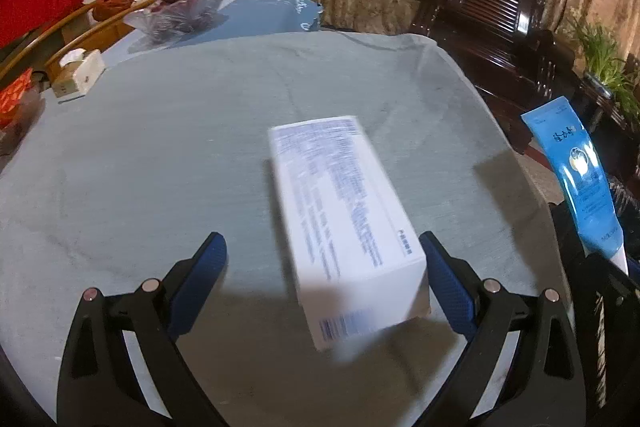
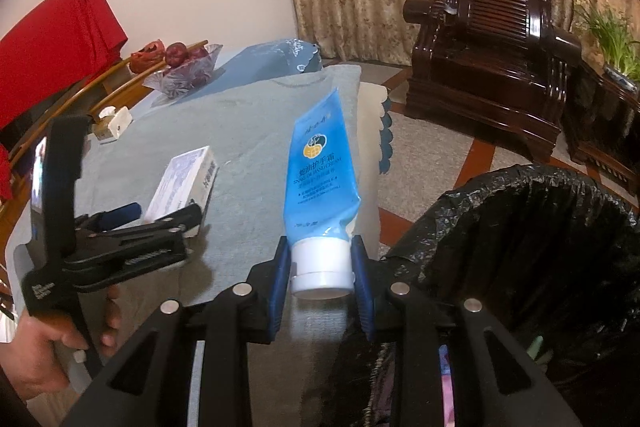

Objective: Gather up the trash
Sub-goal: 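Grasp the white toothpaste box with the left tool while the right tool holds the tube, then carry the toothpaste box and tube over the bin and open both tools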

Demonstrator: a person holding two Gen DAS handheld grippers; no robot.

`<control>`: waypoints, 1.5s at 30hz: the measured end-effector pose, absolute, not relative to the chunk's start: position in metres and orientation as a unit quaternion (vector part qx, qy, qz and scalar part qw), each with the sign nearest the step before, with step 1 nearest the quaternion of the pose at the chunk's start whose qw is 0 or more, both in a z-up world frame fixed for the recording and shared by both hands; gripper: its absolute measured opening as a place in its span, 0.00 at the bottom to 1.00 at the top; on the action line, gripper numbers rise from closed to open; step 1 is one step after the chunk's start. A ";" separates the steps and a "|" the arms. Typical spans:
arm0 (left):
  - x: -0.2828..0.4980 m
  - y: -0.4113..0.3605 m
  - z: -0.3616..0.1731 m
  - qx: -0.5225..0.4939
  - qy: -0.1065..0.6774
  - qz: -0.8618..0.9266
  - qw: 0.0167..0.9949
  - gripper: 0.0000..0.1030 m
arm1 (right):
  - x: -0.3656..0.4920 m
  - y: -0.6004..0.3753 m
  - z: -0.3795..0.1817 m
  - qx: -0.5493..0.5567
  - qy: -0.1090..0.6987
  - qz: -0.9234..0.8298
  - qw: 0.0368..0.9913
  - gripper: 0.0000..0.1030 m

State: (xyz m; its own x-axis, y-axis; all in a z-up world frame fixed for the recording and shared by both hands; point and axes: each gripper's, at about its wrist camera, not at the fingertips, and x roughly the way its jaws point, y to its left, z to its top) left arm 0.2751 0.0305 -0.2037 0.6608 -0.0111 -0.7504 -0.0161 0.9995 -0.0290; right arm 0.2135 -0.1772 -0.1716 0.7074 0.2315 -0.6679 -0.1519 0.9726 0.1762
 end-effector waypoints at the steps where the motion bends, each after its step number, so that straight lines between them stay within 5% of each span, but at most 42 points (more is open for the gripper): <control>1: 0.273 0.034 -0.203 -0.016 0.411 0.003 0.912 0.91 | 0.213 -0.177 -0.171 0.054 0.368 0.105 0.922 0.29; 10: 0.287 0.032 -0.205 -0.017 0.414 -0.012 0.910 0.90 | 0.214 -0.168 -0.170 0.050 0.367 0.113 0.922 0.29; 13: 0.291 0.028 -0.208 -0.016 0.420 -0.028 0.907 0.61 | 0.215 -0.169 -0.170 0.050 0.368 0.111 0.922 0.29; 17: 0.289 0.030 -0.211 -0.028 0.419 -0.036 0.907 0.52 | 0.215 -0.169 -0.170 0.050 0.368 0.112 0.922 0.29; 45: 0.222 0.011 -0.138 -0.019 0.355 -0.076 0.932 0.52 | 0.175 -0.177 -0.127 0.057 0.325 0.102 0.938 0.29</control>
State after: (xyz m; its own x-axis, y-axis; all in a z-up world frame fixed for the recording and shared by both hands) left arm 0.2223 0.0106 -0.1381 0.7371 -0.1544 -0.6579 0.1275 0.9878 -0.0890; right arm 0.1753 -0.1774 -0.1265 0.7675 0.2296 -0.5986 -0.1551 0.9724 0.1742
